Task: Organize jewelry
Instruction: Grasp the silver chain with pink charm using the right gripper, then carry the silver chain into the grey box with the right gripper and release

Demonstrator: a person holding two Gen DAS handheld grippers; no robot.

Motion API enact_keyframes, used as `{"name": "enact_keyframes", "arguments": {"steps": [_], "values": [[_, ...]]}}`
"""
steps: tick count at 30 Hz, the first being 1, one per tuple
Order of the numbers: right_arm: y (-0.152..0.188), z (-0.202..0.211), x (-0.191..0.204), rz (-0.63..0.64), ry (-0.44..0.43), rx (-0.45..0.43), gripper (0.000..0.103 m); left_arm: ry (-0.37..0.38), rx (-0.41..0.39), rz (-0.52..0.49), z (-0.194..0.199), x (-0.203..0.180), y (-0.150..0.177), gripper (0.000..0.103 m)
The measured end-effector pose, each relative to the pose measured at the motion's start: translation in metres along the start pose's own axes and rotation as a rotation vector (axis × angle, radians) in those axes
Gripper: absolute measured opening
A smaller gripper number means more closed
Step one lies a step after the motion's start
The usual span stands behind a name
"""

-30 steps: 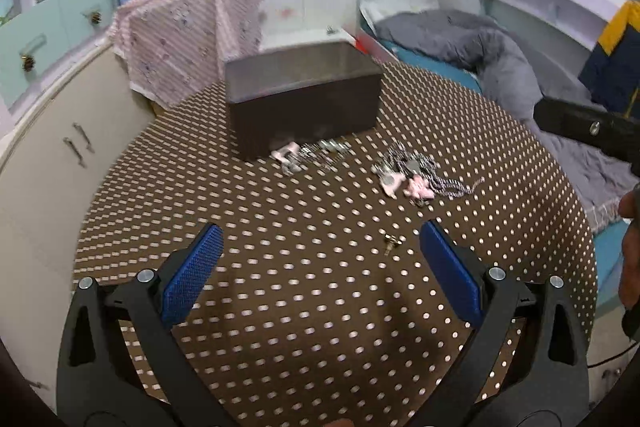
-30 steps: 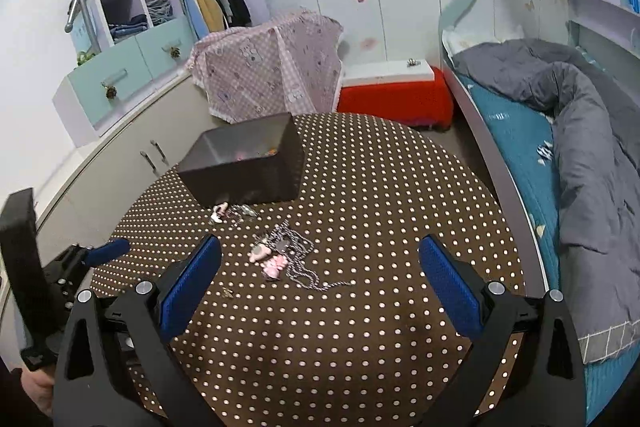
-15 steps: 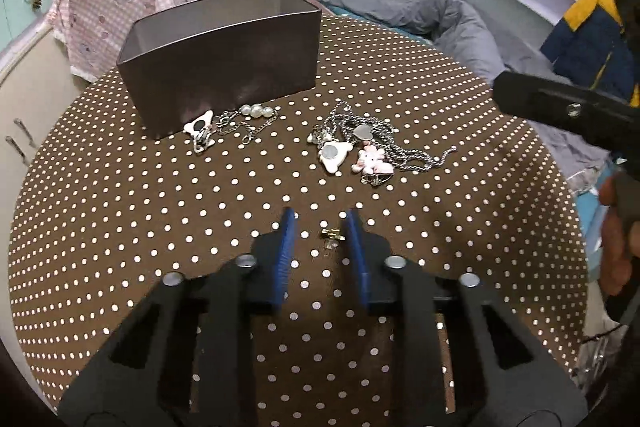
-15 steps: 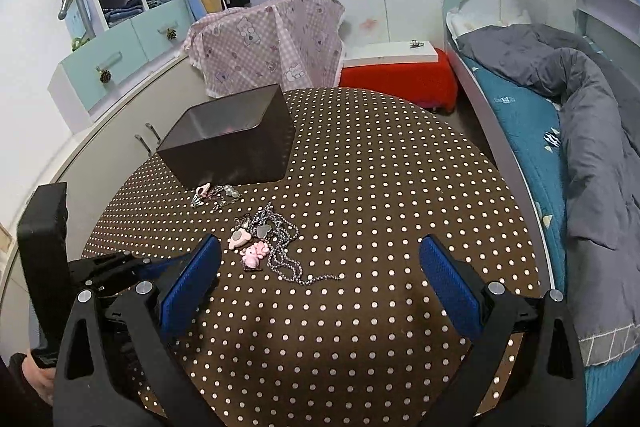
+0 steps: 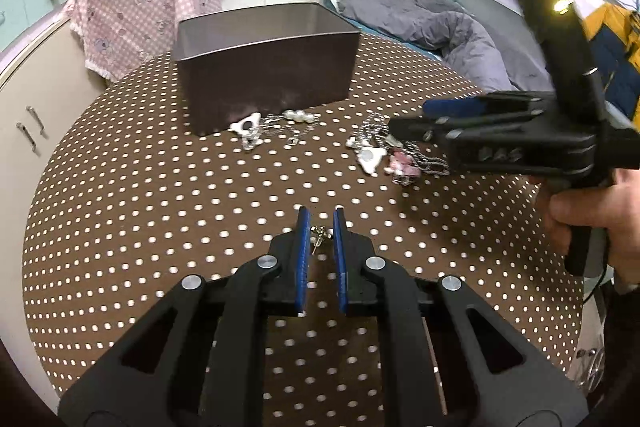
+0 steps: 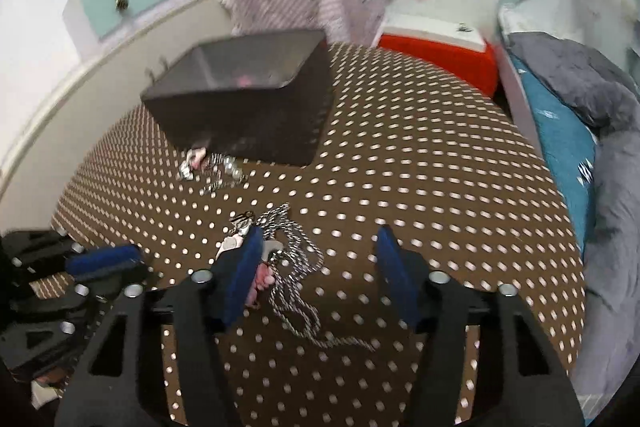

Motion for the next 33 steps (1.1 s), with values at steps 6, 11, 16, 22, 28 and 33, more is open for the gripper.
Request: {"name": "enact_keyframes", "arguments": {"steps": [6, 11, 16, 22, 28, 33], "values": [[-0.004, -0.012, 0.016, 0.093, 0.015, 0.030, 0.015, -0.002, -0.004, 0.024, 0.001, 0.005, 0.000, 0.012], [-0.007, 0.003, 0.014, 0.066, -0.017, 0.000, 0.014, -0.008, -0.027, 0.026, 0.008, 0.007, -0.006, 0.012], [-0.020, 0.039, 0.015, 0.030, -0.063, -0.091, 0.014, -0.010, -0.065, 0.036, 0.021, 0.014, -0.017, 0.012], [-0.052, 0.092, 0.021, 0.035, -0.096, -0.215, 0.014, -0.011, -0.140, 0.039, 0.047, 0.024, -0.045, 0.012], [-0.089, 0.138, 0.031, 0.057, -0.128, -0.330, 0.014, -0.003, -0.228, 0.037, 0.077, 0.036, -0.086, 0.012], [-0.119, 0.159, 0.038, 0.091, -0.127, -0.392, 0.014, 0.001, -0.294, 0.026, 0.097, 0.039, -0.123, 0.012]]}}
Point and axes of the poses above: each gripper's, at about its wrist camera, not at the fingertips, and z roughly against the way its jaws point, x to its left, y to its underside, the point moved 5 cm from there along -z, roughly the way its jaws point, and after that the axes turned 4 degrees about -x, right-handed, at the moved point
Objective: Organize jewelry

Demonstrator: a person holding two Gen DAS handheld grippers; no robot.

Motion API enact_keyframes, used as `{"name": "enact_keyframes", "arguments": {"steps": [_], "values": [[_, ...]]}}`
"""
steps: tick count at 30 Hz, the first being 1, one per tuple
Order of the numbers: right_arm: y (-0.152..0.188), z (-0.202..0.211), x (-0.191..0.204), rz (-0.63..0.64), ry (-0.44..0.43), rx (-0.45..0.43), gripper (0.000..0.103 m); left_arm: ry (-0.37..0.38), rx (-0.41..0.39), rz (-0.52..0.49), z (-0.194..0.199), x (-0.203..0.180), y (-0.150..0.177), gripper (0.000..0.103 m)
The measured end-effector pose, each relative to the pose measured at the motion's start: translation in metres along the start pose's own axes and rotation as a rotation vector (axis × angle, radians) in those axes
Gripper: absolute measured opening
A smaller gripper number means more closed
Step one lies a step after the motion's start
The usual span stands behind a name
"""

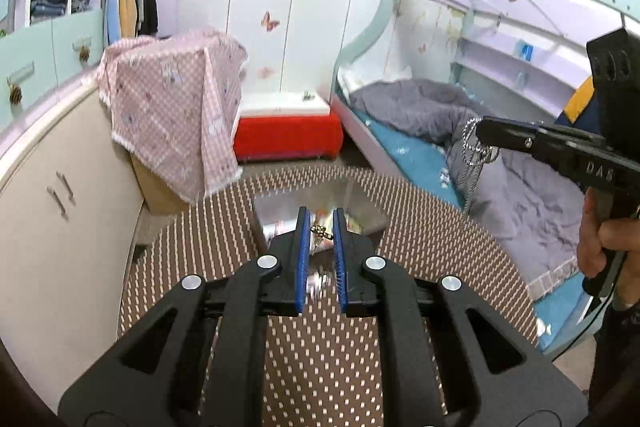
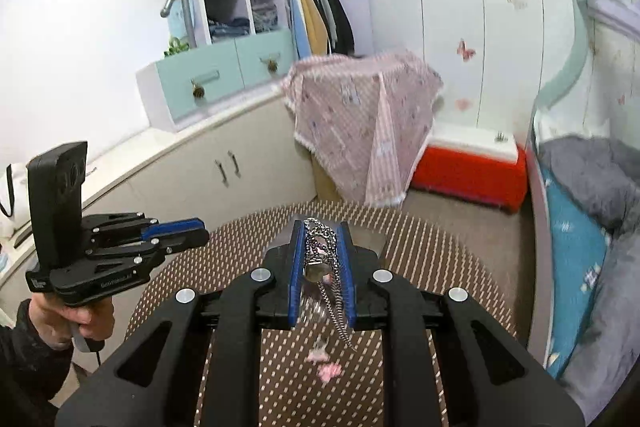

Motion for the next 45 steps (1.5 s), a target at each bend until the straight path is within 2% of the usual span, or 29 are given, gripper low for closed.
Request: {"name": "enact_keyframes", "arguments": {"steps": [5, 10, 16, 20, 21, 22, 23, 24, 25, 28, 34, 45], "values": [[-0.026, -0.004, 0.001, 0.000, -0.013, -0.032, 0.014, 0.003, -0.030, -0.004, -0.002, 0.002, -0.033, 0.012], [-0.038, -0.029, -0.004, -0.018, -0.023, -0.019, 0.014, 0.000, -0.027, 0.014, -0.021, 0.009, -0.051, 0.012], [-0.030, -0.067, -0.012, -0.068, -0.038, 0.037, 0.015, 0.008, 0.026, 0.032, -0.055, 0.011, -0.055, 0.012], [-0.015, -0.101, -0.025, -0.120, -0.031, 0.110, 0.017, 0.034, 0.097, 0.065, -0.086, 0.015, -0.045, 0.014], [-0.007, -0.110, -0.033, -0.144, -0.011, 0.134, 0.017, 0.019, 0.111, 0.064, -0.092, 0.017, -0.042, 0.040], [-0.004, -0.115, -0.038, -0.160, 0.003, 0.145, 0.024, -0.006, 0.111, 0.061, -0.094, 0.021, -0.041, 0.067], [0.001, -0.118, -0.045, -0.187, 0.020, 0.151, 0.033, -0.029, 0.075, 0.068, -0.092, 0.025, -0.041, 0.096], [0.003, -0.116, -0.052, -0.215, 0.036, 0.140, 0.066, -0.039, 0.054, 0.075, -0.089, 0.028, -0.041, 0.097], [0.003, -0.114, -0.055, -0.228, 0.051, 0.124, 0.094, -0.051, 0.059, 0.081, -0.089, 0.031, -0.040, 0.097], [0.003, -0.101, -0.062, -0.265, 0.062, 0.082, 0.096, -0.112, 0.066, 0.086, -0.084, 0.039, -0.039, 0.097], [-0.006, -0.074, -0.059, -0.263, 0.096, 0.023, 0.096, -0.156, 0.004, 0.086, -0.057, 0.043, -0.045, 0.097], [-0.022, -0.028, -0.026, -0.206, 0.091, -0.054, 0.096, -0.230, -0.098, 0.067, 0.006, 0.033, -0.045, 0.097]]}}
Point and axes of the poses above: each gripper's, at about its wrist camera, not at the fingertips, and z roughly against the way its jaws point, x to its left, y to its underside, the point moved 5 cm from there along -z, roughly the way its jaws point, and after that the axes turned 4 degrees about -x, right-handed, at the moved point
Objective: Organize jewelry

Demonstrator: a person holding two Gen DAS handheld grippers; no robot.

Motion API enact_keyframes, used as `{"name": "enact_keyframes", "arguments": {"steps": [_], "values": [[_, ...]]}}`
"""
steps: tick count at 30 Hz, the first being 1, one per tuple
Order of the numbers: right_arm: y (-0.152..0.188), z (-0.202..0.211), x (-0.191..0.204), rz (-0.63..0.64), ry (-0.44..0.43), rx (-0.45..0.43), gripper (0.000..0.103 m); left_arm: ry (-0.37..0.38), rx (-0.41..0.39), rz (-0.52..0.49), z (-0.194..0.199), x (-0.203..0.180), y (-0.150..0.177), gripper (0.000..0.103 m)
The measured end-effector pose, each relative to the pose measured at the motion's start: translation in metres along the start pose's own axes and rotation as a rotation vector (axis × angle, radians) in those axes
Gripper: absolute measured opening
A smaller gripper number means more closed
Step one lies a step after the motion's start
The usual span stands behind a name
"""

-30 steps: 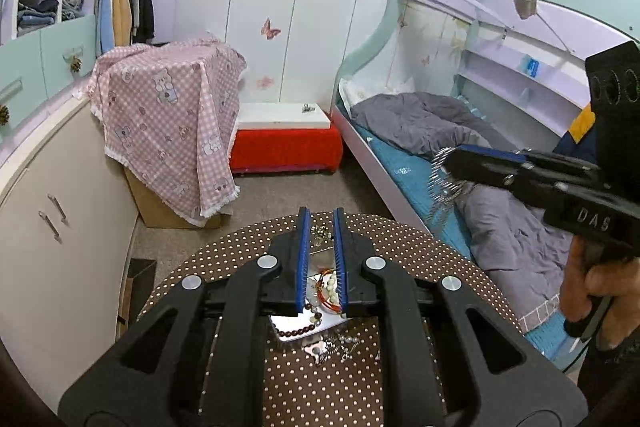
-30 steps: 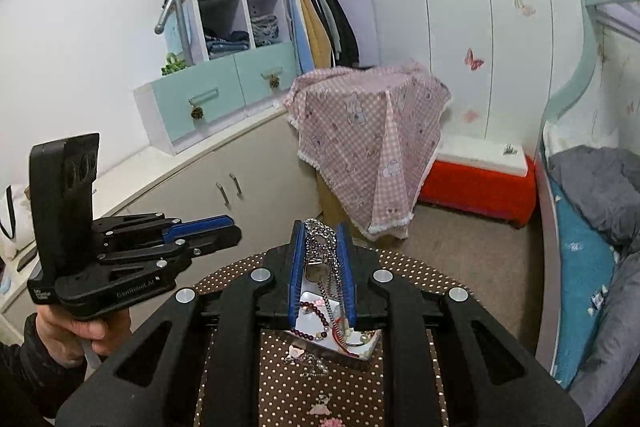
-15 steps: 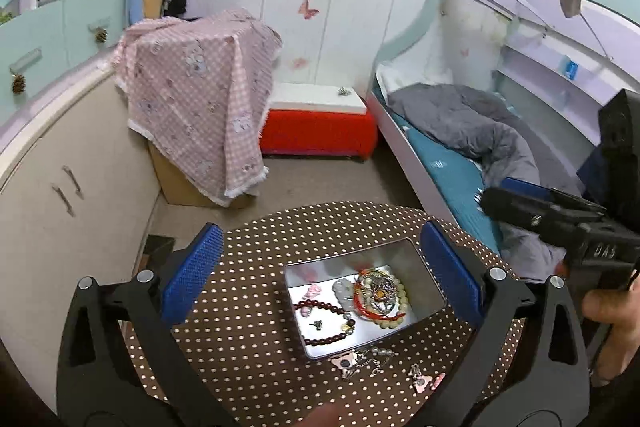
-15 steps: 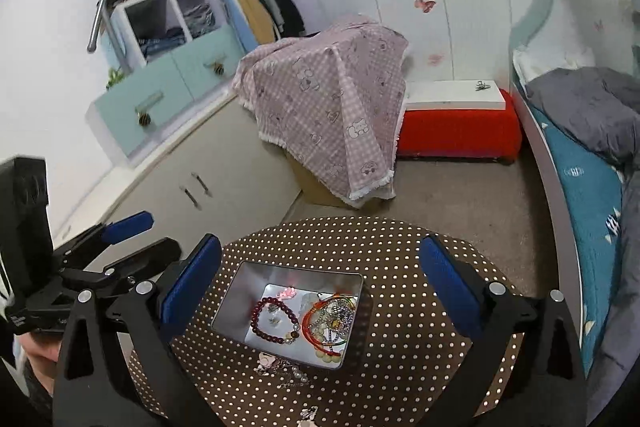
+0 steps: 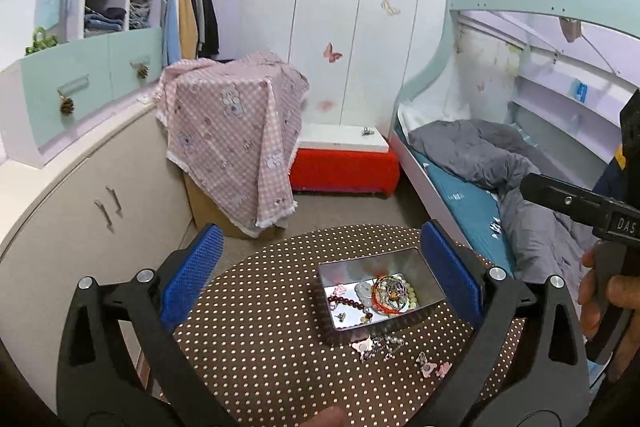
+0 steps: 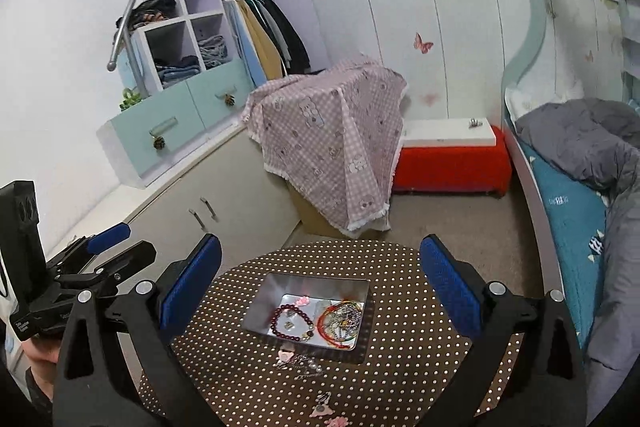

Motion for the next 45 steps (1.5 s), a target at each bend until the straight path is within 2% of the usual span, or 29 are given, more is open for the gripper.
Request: {"name": "enact_keyframes", "arguments": {"steps": [8, 13, 26, 34, 36, 39, 45], "values": [[0.006, 0.030, 0.013, 0.027, 0.000, -0.038, 0.096, -0.023, -0.039, -0.004, 0.033, 0.004, 0.008, 0.097], [0.015, 0.044, 0.016, 0.038, 0.018, -0.058, 0.096, -0.027, -0.035, -0.002, 0.044, 0.008, 0.019, 0.097], [0.055, 0.060, 0.010, 0.063, 0.069, -0.019, 0.096, -0.011, 0.000, 0.001, 0.059, 0.002, 0.055, 0.097], [0.100, 0.048, 0.003, 0.058, 0.106, 0.067, 0.096, 0.006, 0.065, -0.006, 0.051, -0.010, 0.087, 0.097], [0.115, 0.040, -0.001, 0.064, 0.138, 0.100, 0.096, 0.006, 0.088, -0.003, 0.046, -0.011, 0.095, 0.097], [0.152, 0.022, -0.008, 0.073, 0.172, 0.182, 0.096, 0.003, 0.122, 0.004, 0.039, -0.012, 0.108, 0.097], [0.204, -0.004, -0.012, 0.074, 0.167, 0.296, 0.095, 0.001, 0.180, -0.009, 0.028, -0.017, 0.130, 0.097]]}}
Point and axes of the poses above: each gripper's, at about its wrist camera, not at the fingertips, and z roughly against the way its jaws point, x to its left, y to its underside, the point moved 5 cm from there along -z, roughly the way its jaws point, and after that the axes turned 4 degrees about -x, right-handed, at the moved point
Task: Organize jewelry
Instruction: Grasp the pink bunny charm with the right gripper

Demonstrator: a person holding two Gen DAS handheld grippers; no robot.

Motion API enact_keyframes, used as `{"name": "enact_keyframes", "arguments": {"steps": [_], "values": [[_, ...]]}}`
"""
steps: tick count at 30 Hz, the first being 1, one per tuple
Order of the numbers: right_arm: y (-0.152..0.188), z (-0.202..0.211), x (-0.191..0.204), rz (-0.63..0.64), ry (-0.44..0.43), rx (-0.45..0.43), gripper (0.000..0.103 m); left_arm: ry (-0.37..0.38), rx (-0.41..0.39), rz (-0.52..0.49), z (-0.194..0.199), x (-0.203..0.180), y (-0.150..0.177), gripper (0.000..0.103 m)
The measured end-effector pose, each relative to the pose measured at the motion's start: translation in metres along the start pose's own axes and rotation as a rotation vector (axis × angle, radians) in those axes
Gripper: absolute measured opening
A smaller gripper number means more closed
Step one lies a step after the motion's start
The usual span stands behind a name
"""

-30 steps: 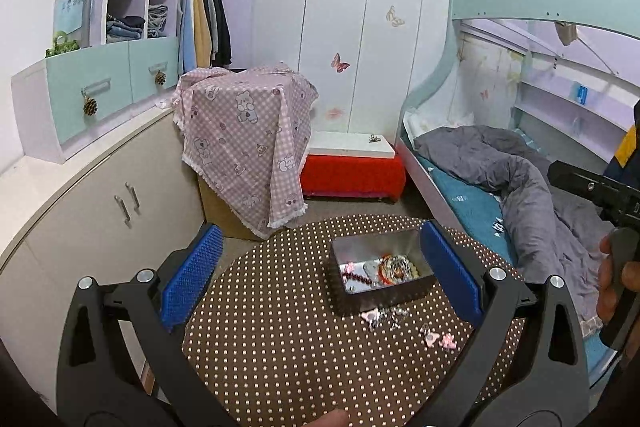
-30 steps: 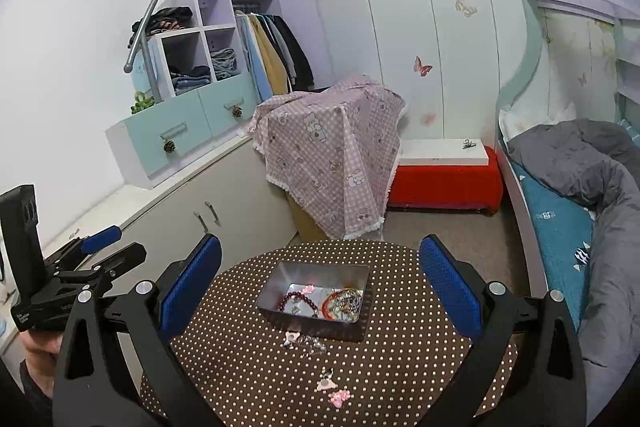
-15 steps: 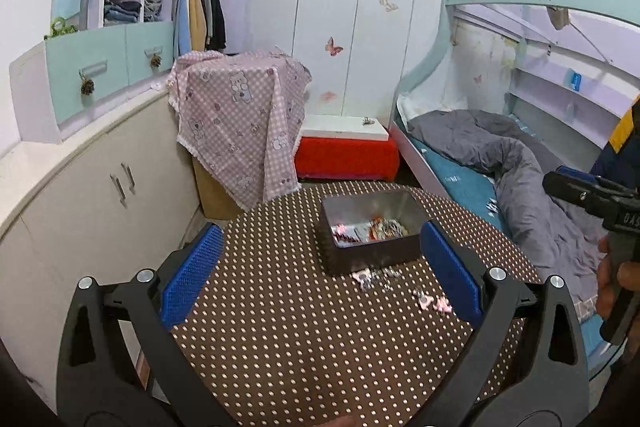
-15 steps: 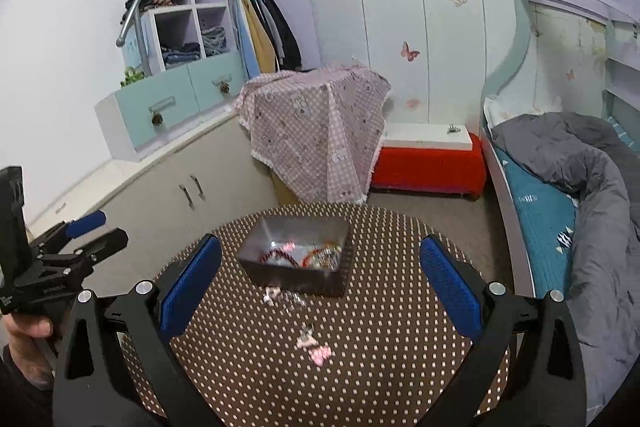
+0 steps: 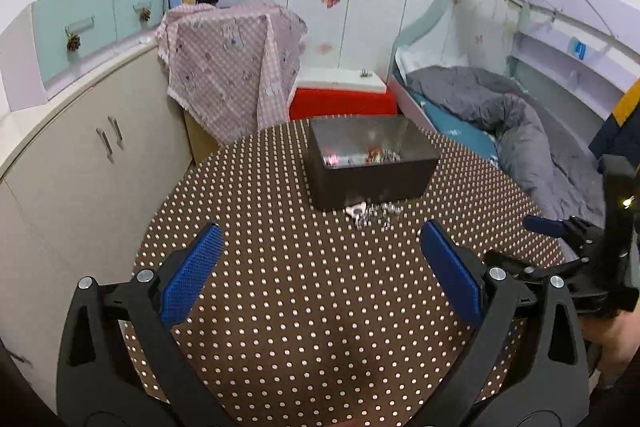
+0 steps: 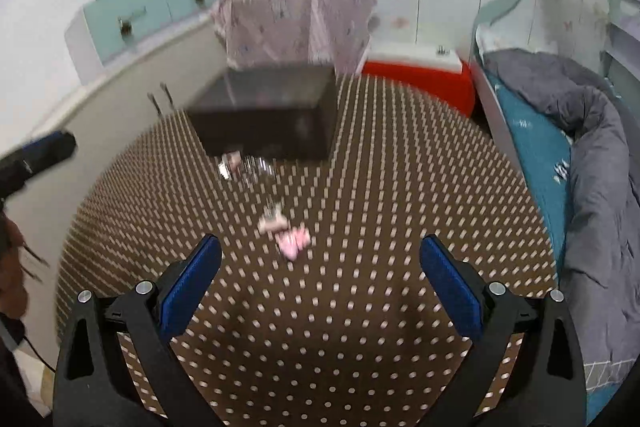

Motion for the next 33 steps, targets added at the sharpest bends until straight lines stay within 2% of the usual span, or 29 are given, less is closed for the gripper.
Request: {"name": "enact_keyframes", "arguments": {"steps": [4, 6, 8, 10, 14, 16, 17, 18, 27, 33], "values": [[0.004, -0.015, 0.005, 0.015, -0.001, 0.024, 0.093, 0.004, 0.029, -0.011, -0.008, -0.005, 0.009, 0.097], [0.005, -0.022, 0.007, 0.020, -0.007, 0.034, 0.088, 0.007, 0.045, -0.017, -0.013, -0.009, 0.013, 0.097], [0.004, -0.028, 0.009, 0.020, -0.010, 0.042, 0.077, 0.011, 0.057, -0.020, -0.018, -0.012, 0.015, 0.097], [0.003, -0.034, 0.011, 0.022, -0.015, 0.049, 0.059, 0.017, 0.068, -0.026, -0.022, -0.016, 0.018, 0.097], [0.001, -0.040, 0.016, 0.051, -0.020, 0.062, 0.043, 0.024, 0.082, -0.036, -0.030, -0.024, 0.020, 0.097], [0.002, -0.041, 0.017, 0.071, -0.013, 0.069, 0.025, 0.032, 0.088, -0.039, -0.035, -0.029, 0.020, 0.097], [0.002, -0.040, 0.016, 0.075, -0.009, 0.069, 0.022, 0.038, 0.093, -0.043, -0.039, -0.032, 0.020, 0.097], [0.002, -0.039, 0.013, 0.072, -0.005, 0.069, 0.013, 0.041, 0.097, -0.049, -0.043, -0.036, 0.020, 0.097], [0.010, -0.024, -0.025, -0.001, -0.008, 0.056, 0.013, 0.096, 0.172, -0.125, -0.081, -0.079, 0.029, 0.097], [0.013, -0.019, -0.034, -0.018, -0.025, 0.061, 0.014, 0.109, 0.226, -0.144, -0.107, -0.097, 0.034, 0.094]]}}
Point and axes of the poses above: each gripper's, at about its wrist camera, not at the fingertips, and z roughly against the way its jaws point, x to its left, y to its underside, the point moved 5 cm from there along -z, roughly the way its jaws point, and after that the axes turned 4 degrees about -x, right-handed, at the moved point
